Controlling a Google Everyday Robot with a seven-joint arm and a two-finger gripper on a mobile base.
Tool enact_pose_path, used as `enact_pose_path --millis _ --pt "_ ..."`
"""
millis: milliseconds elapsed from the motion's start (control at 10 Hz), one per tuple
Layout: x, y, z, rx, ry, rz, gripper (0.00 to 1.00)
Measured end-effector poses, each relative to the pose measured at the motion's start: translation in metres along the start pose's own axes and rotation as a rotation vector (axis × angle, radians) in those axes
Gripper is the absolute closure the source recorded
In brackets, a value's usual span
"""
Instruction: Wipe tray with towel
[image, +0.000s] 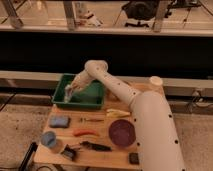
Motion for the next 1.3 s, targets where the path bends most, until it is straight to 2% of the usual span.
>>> enact_pose_path --millis 100,300,500,600,1000,1100,1300 --pt "-0.001 0.000 0.009 0.012 -0.007 -0.015 0.95" --pt "0.006 0.017 0.016 0.021 -0.011 -0.014 0.95" --pt "0.014 0.035 0.015 0.006 -0.001 -0.010 0.95" --pt "0.019 0.051 0.011 -0.017 0.014 -0.003 0.95" --pt "0.039 0.111 -0.027 -0.093 0.102 0.062 0.95" --pt "0.043 0.121 -0.040 -0.111 0.140 0.071 0.95" --pt "0.054 0.126 -0.063 -0.131 0.212 0.074 0.95"
